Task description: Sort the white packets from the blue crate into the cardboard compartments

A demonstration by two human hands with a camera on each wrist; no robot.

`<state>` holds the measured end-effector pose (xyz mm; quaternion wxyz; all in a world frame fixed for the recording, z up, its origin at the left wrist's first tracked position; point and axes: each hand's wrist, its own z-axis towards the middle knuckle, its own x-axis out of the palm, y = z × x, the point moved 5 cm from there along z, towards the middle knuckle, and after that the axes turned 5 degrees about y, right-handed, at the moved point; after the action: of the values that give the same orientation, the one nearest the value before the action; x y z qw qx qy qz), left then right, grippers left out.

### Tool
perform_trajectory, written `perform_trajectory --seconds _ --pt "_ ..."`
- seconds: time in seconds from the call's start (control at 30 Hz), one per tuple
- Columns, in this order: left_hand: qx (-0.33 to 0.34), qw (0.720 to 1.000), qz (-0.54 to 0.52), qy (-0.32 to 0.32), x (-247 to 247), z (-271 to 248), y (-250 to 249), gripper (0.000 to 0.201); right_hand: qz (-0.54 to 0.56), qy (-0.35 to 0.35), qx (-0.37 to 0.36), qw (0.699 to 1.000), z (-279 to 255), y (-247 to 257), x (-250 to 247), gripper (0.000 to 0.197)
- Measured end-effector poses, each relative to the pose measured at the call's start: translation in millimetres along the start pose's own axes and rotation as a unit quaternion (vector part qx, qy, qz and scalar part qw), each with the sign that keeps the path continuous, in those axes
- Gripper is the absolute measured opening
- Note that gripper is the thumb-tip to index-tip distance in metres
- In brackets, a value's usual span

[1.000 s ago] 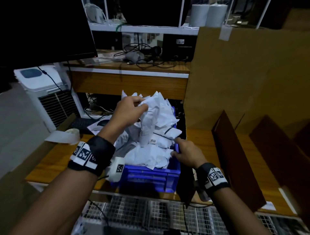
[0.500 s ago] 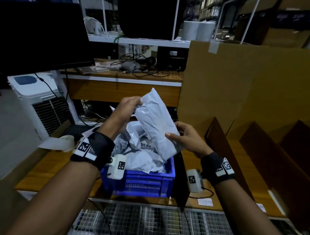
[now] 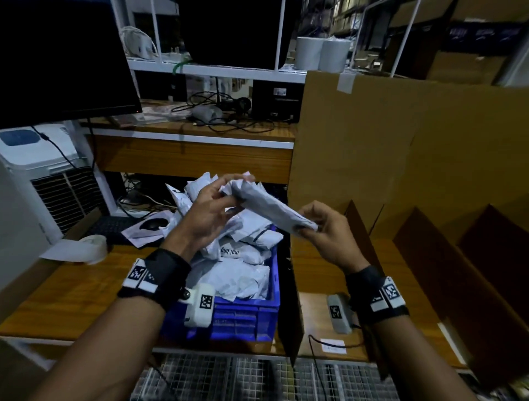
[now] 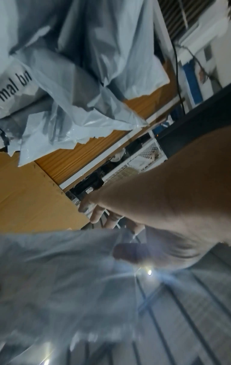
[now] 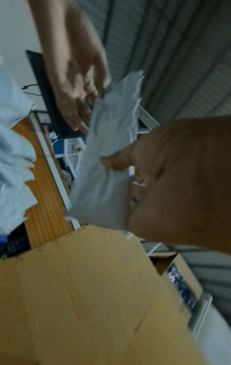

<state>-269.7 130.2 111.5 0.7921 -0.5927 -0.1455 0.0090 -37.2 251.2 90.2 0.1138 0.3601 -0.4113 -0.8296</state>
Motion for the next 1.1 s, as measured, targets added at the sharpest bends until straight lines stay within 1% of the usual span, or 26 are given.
perform_trajectory --seconds 0.03,0.1,0.17,0.2,0.23,0.27,0.3,0.37,0.4,0.47,0.57,0.6,0.63,0.67,0.7,0.73,0.77,0.8,0.83,0.9,1.0,1.03,1.1 --pt "0.000 0.999 -0.033 0.021 -3.3 0.5 1.7 0.038 -0.040 -0.036 -0.029 0.998 -0.2 0.5 -6.6 0.022" --pt "-0.023 0.991 -0.119 0.049 -6.7 -0.2 8.1 0.041 -0.124 -0.100 -0.076 0.984 -1.0 4.2 -17.3 0.027" --pt "-0.068 0.984 -0.161 0.041 -7.4 0.6 19.3 0.043 -0.163 -0.133 -0.112 0.971 -2.0 6.8 -22.9 0.032" --pt "-0.104 0.983 -0.146 0.034 -4.2 0.3 24.2 0.050 -0.175 -0.140 -0.120 0.967 -1.7 7.4 -24.6 0.036" --pt "-0.139 0.984 -0.109 0.036 0.3 -0.5 29.8 0.059 -0.186 -0.145 -0.126 0.964 -0.8 7.2 -25.9 0.042" --pt "-0.165 0.983 -0.067 0.053 10.0 -2.4 31.8 0.062 -0.194 -0.147 -0.131 0.961 -0.4 8.1 -26.4 0.047" --pt "-0.179 0.981 -0.025 0.072 20.0 -3.8 34.8 0.058 -0.193 -0.149 -0.137 0.960 -0.8 9.6 -26.3 0.050" --pt "-0.180 0.978 0.031 0.105 41.0 -6.1 36.9 0.035 -0.172 -0.152 -0.147 0.962 -2.6 13.1 -26.4 0.055" --pt "-0.176 0.976 0.046 0.121 50.6 -6.4 37.2 0.029 -0.163 -0.154 -0.146 0.963 -3.5 14.5 -26.5 0.056" --pt "-0.157 0.973 0.084 0.146 60.3 -3.0 39.9 0.035 -0.144 -0.160 -0.136 0.967 -4.5 14.5 -27.7 0.055" --pt "-0.138 0.974 0.118 0.136 63.3 3.7 40.2 0.042 -0.089 -0.166 -0.131 0.973 -6.2 11.3 -34.7 0.043" --pt "-0.135 0.974 0.126 0.132 65.0 5.1 39.5 0.042 -0.081 -0.174 -0.125 0.973 -7.4 10.2 -38.4 0.041" --pt "-0.132 0.973 0.137 0.128 65.8 6.4 39.3 0.042 -0.071 -0.185 -0.111 0.974 -8.5 8.2 -42.2 0.044" --pt "-0.128 0.973 0.145 0.126 67.0 6.8 38.7 0.042 -0.035 -0.189 -0.084 0.978 -9.2 4.2 -45.0 0.047" --pt "-0.124 0.973 0.150 0.125 67.2 7.7 39.1 0.042 0.037 -0.188 -0.041 0.981 -9.1 -0.7 -46.5 0.048" --pt "-0.121 0.974 0.150 0.121 67.0 8.7 39.1 0.042 0.123 -0.182 0.002 0.976 -9.2 -3.2 -45.8 0.048" --pt "-0.119 0.974 0.152 0.121 67.3 9.2 38.5 0.042 0.198 -0.173 0.035 0.964 -9.3 -7.1 -44.5 0.050" --pt "-0.120 0.973 0.154 0.123 68.5 9.2 37.8 0.042 0.247 -0.174 0.053 0.952 -9.9 -8.8 -44.6 0.053" --pt "-0.120 0.972 0.156 0.129 69.8 9.0 37.5 0.042 0.258 -0.181 0.058 0.947 -10.7 -7.7 -46.5 0.056" --pt "-0.110 0.969 0.171 0.141 72.6 9.1 35.2 0.041 0.235 -0.182 0.054 0.953 -10.0 -3.0 -50.6 0.062" --pt "-0.095 0.962 0.207 0.151 73.6 9.9 29.1 0.038 0.244 -0.146 0.098 0.954 -8.2 0.9 -51.8 0.078" --pt "-0.089 0.958 0.224 0.154 73.2 11.3 26.6 0.037 0.250 -0.139 0.108 0.952 -7.8 1.6 -52.1 0.078" --pt "-0.079 0.951 0.255 0.158 71.7 13.8 21.8 0.034 0.256 -0.142 0.120 0.949 -7.5 4.4 -53.4 0.070"
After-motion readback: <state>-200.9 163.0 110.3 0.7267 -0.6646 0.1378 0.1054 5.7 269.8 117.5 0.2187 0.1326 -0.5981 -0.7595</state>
